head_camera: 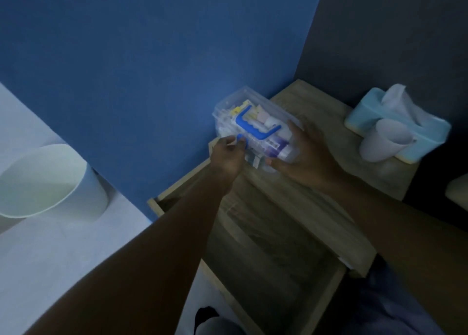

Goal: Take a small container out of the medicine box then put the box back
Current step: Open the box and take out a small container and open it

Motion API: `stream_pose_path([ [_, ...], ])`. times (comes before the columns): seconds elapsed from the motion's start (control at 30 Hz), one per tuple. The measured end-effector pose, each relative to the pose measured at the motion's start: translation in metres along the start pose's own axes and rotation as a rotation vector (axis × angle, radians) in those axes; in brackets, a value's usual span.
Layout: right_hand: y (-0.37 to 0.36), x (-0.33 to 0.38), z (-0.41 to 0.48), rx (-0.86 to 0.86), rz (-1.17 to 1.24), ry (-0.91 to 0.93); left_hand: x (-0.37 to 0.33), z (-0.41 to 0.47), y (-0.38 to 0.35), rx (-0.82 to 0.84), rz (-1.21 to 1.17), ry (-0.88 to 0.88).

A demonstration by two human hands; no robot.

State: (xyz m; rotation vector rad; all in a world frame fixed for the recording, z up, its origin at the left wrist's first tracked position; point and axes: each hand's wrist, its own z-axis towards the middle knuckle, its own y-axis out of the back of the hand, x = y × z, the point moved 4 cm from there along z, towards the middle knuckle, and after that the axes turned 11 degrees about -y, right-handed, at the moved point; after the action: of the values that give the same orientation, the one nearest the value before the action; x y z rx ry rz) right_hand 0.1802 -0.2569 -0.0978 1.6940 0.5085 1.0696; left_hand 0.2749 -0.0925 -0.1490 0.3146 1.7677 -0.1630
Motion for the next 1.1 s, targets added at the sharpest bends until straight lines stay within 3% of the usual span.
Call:
stream_pose_path([
  [0.47,0.011,0.007,-0.004,-0.085,-0.194,0.053,0.005,0.005,0.002,-0.002,-0.149,0.032],
  [0.7,0.009,0.01,-0.006,-0.086,-0.166,0.042,-0.012,-0.003,0.002,-0.132,0.017,-0.002],
  [0.8,0.008,0.008,-0.007,-0.086,-0.153,0.028,-0.017,-0.011,0.011,-0.145,0.208,-0.155],
  [0.93,0.006,0.007,-0.005,-0.083,-0.144,0.029,-0.021,-0.017,0.011,0.006,0.676,-0.569],
  [1.0,0.006,0.006,-0.005,-0.072,-0.155,0.034,-0.015,-0.012,0.007,0.09,0.79,-0.56],
  [1.1,0.008,0.006,-0.005,-0.033,-0.157,0.044,-0.003,-0.014,-0.001,0.346,0.902,-0.435],
])
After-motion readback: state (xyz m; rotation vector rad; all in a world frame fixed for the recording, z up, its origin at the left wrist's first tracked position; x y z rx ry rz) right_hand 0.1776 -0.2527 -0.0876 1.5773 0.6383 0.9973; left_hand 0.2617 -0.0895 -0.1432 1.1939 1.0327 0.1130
